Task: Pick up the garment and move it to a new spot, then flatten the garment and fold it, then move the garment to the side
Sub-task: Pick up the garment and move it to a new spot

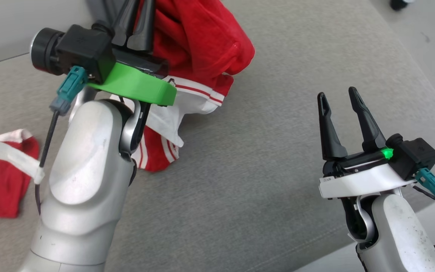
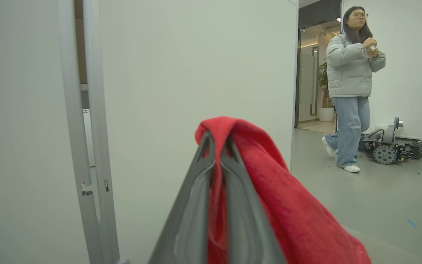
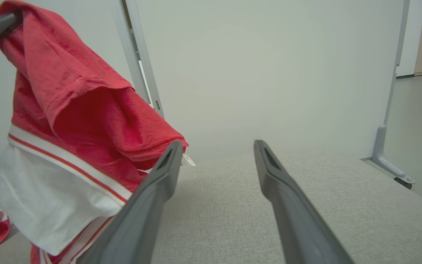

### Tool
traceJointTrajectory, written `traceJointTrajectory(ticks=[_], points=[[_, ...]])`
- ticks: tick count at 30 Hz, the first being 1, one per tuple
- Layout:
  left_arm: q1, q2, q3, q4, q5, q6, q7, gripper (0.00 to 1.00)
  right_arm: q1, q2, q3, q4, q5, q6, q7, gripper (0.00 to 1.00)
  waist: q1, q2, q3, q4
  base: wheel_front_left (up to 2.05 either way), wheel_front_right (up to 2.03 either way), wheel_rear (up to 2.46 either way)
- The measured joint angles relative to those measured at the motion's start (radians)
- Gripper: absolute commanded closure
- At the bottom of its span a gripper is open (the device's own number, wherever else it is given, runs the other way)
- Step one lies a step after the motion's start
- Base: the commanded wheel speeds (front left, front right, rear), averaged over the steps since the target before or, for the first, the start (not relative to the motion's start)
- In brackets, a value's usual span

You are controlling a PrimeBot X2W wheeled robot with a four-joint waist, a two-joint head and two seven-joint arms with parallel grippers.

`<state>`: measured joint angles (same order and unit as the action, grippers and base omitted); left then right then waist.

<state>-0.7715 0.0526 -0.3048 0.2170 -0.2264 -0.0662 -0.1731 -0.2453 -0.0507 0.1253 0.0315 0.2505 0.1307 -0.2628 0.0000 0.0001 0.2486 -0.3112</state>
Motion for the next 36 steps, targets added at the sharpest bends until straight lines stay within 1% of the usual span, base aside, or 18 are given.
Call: traceJointTrajectory(ticks=[3, 4, 5, 6, 10, 13, 19, 23, 25, 28, 32, 36], points=[[-0.011, -0.001, -0.011, 0.071, 0.003, 0.006, -0.005, 1.0, 0.0, 0.0, -0.002, -0.003, 0.011, 0.0, 0.0, 0.0, 0.0, 0.0, 0.015, -0.048, 0.0, 0.0, 0.0], [-0.01, -0.001, -0.017, 0.105, 0.003, 0.006, 0.0, 0.75, 0.0, 0.0, -0.004, -0.004, 0.013, 0.0, 0.0, 0.0, 0.0, 0.0, 0.021, -0.063, 0.0, 0.0, 0.0], [-0.01, -0.001, -0.021, 0.132, 0.002, 0.004, 0.006, 0.21, 0.0, 0.0, -0.005, -0.005, 0.013, 0.0, 0.0, 0.0, 0.0, 0.0, 0.026, -0.073, 0.0, 0.0, 0.0], [-0.007, -0.001, -0.024, 0.167, -0.002, 0.003, 0.015, 0.0, 0.001, 0.0, -0.006, -0.006, 0.014, 0.0, 0.0, 0.0, 0.0, 0.0, 0.032, -0.084, 0.0, 0.0, 0.0], [0.005, -0.001, -0.033, 0.262, -0.011, 0.003, -0.002, 0.0, 0.005, 0.0, -0.012, -0.005, 0.013, 0.0, 0.0, 0.0, 0.0, 0.0, 0.06, -0.101, 0.0, 0.0, 0.0], [0.018, -0.001, -0.044, 0.307, -0.019, 0.001, -0.026, 0.0, 0.005, 0.0, -0.018, -0.005, 0.003, 0.0, 0.0, 0.0, 0.0, 0.0, 0.069, -0.086, 0.0, 0.0, 0.0], [0.038, -0.001, -0.044, 0.332, -0.052, -0.001, -0.067, 0.0, 0.004, 0.001, -0.016, 0.002, -0.037, 0.0, 0.0, 0.0, 0.0, 0.0, 0.069, -0.026, 0.0, 0.0, 0.0], [0.084, 0.004, -0.068, 0.334, -0.055, -0.018, -0.075, 0.0, 0.009, 0.001, -0.011, 0.011, -0.065, 0.0, 0.0, 0.0, 0.0, 0.0, 0.052, 0.034, 0.0, 0.0, 0.0], [0.109, 0.015, -0.085, 0.327, -0.055, -0.027, -0.075, 0.0, 0.015, 0.002, -0.009, 0.016, -0.073, 0.0, 0.0, 0.0, 0.0, 0.0, 0.037, 0.069, 0.0, 0.0, 0.0], [0.152, 0.038, -0.08, 0.295, -0.061, -0.029, -0.08, 0.0, 0.017, 0.002, -0.002, 0.018, -0.079, 0.0, 0.0, 0.0, 0.0, 0.0, 0.012, 0.119, 0.0, 0.0, 0.0], [0.228, 0.067, -0.033, 0.219, -0.078, 0.002, -0.085, 0.0, 0.034, 0.002, 0.009, 0.021, -0.09, 0.0, 0.0, 0.0, 0.0, 0.0, -0.022, 0.181, 0.0, 0.0, 0.0], [0.326, 0.077, 0.025, 0.129, -0.099, 0.02, -0.088, 0.0, 0.049, 0.002, 0.012, 0.027, -0.104, 0.0, 0.0, 0.0, 0.0, 0.0, -0.055, 0.229, 0.0, 0.0, 0.0]])
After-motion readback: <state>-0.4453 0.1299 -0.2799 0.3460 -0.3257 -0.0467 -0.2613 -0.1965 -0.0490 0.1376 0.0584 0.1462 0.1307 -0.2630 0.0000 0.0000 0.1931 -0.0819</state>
